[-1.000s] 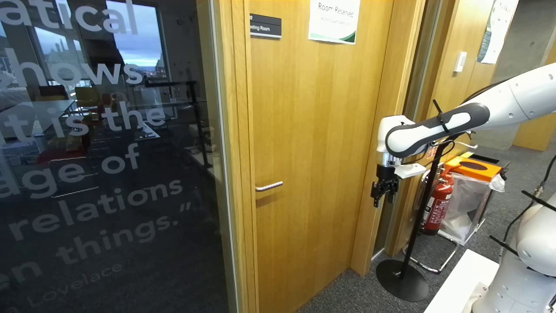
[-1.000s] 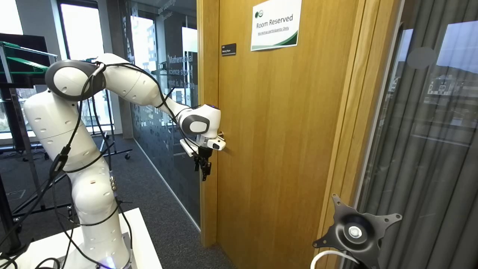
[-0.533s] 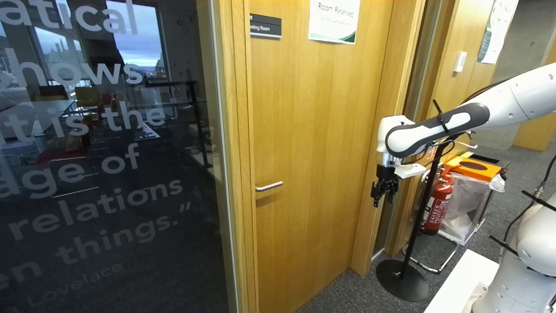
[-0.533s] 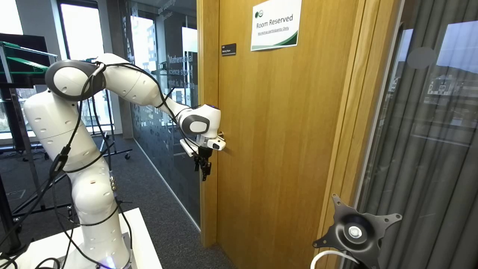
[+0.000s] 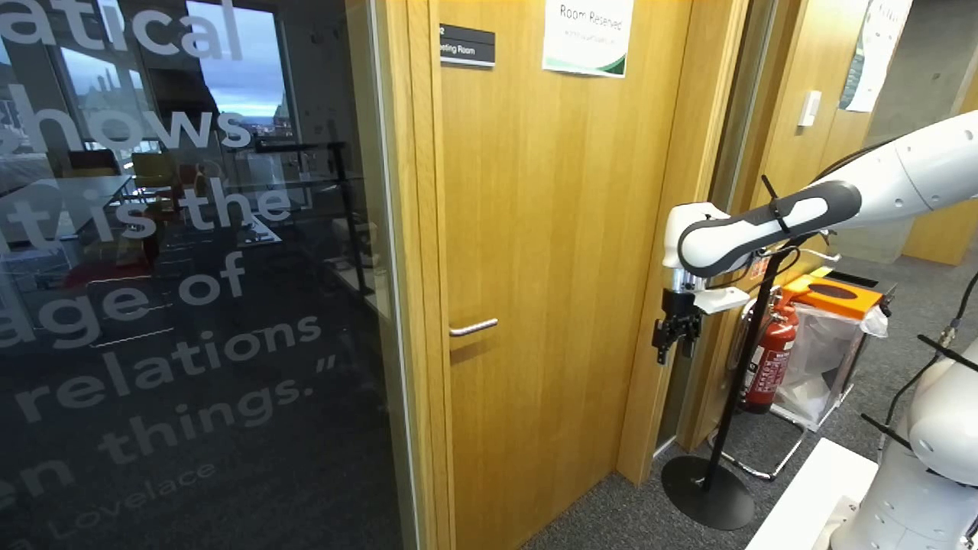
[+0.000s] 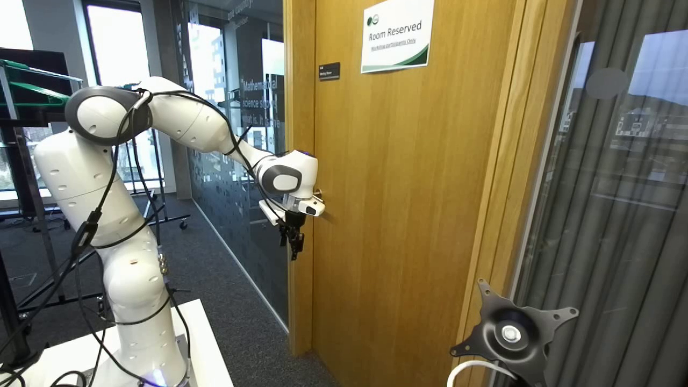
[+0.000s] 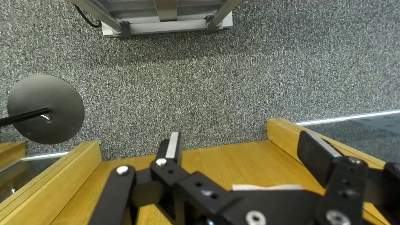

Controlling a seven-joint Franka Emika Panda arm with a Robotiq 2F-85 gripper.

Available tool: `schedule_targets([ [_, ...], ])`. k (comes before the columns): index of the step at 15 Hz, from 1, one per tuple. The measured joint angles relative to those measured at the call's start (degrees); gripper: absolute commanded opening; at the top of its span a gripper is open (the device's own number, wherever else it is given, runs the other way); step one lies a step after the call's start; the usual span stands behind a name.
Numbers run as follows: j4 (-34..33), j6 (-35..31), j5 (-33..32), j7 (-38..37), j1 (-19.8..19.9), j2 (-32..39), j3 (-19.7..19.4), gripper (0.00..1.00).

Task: Pull the handle down and open the door

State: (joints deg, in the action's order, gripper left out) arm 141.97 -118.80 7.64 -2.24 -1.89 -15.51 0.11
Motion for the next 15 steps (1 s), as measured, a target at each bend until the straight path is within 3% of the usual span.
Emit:
schedule_targets([
  [10,0.0,-0.5,-0.5,-1.2,0.2,0.0,0.0,1.0],
  [15,-1.0,-14.7,-4.2,-12.4,1.2,2.4,0.5,1.0],
])
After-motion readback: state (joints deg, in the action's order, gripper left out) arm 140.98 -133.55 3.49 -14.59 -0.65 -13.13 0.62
